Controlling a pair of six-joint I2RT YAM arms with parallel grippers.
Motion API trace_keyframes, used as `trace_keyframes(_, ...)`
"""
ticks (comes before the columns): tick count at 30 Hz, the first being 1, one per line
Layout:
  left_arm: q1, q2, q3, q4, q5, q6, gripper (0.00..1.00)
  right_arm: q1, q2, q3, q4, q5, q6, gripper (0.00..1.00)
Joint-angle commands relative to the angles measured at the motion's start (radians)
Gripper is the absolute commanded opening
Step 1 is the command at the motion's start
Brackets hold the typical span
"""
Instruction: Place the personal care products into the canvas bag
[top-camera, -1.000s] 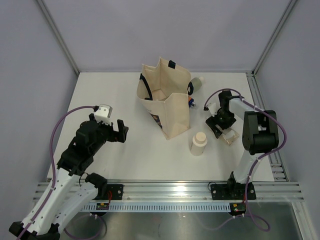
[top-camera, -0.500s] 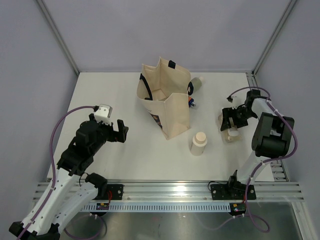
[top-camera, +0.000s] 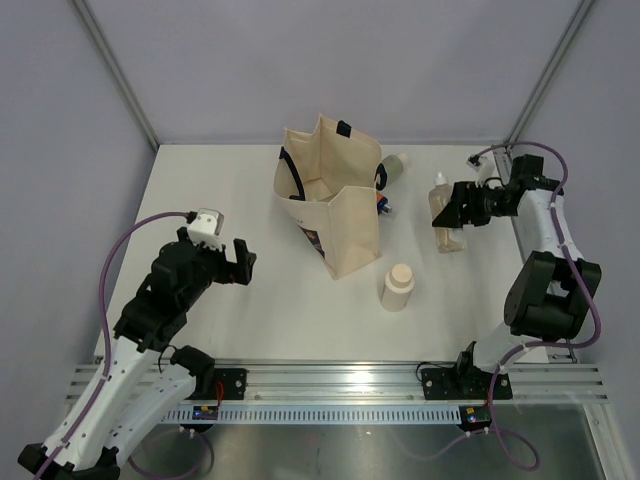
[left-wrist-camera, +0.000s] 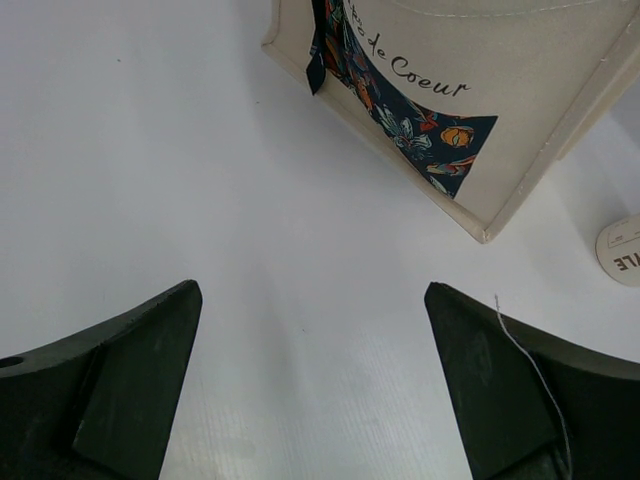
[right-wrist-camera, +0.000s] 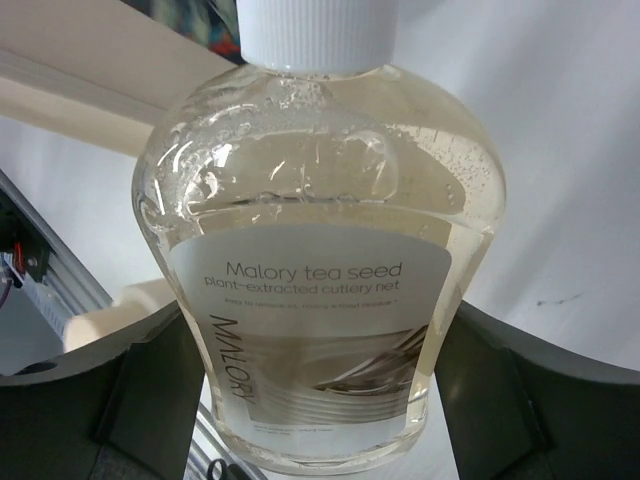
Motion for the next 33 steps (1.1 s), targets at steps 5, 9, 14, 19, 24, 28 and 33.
trace_keyframes(5, 0.003, -0.026, -0.005, 0.057, -0.033, 0.015, 0.99, 0.119, -0.146, 0.290, 0.148, -0.216, 0.154, 0.00)
trace_keyframes(9, 0.003, -0.029, -0.008, 0.059, -0.040, 0.017, 0.99, 0.252, -0.111, 0.485, 0.235, -0.181, 0.233, 0.00)
trace_keyframes(14, 0.003, -0.027, -0.011, 0.059, -0.051, 0.018, 0.99, 0.407, 0.030, 0.701, 0.317, -0.120, 0.323, 0.00)
trace_keyframes(19, 0.003, -0.026, -0.011, 0.059, -0.060, 0.018, 0.99, 0.564, 0.260, 0.973, 0.289, 0.036, 0.300, 0.00)
trace_keyframes(24, 0.003, -0.024, -0.013, 0.060, -0.062, 0.020, 0.99, 0.653, 0.408, 1.065, 0.265, 0.188, 0.224, 0.00)
trace_keyframes(28, 0.003, -0.023, -0.011, 0.059, -0.054, 0.021, 0.99, 0.679, 0.463, 1.036, 0.246, 0.239, 0.155, 0.00)
trace_keyframes(33, 0.003, -0.029, -0.011, 0.062, -0.042, 0.024, 0.99, 0.704, 0.434, 0.908, 0.202, 0.277, 0.047, 0.02)
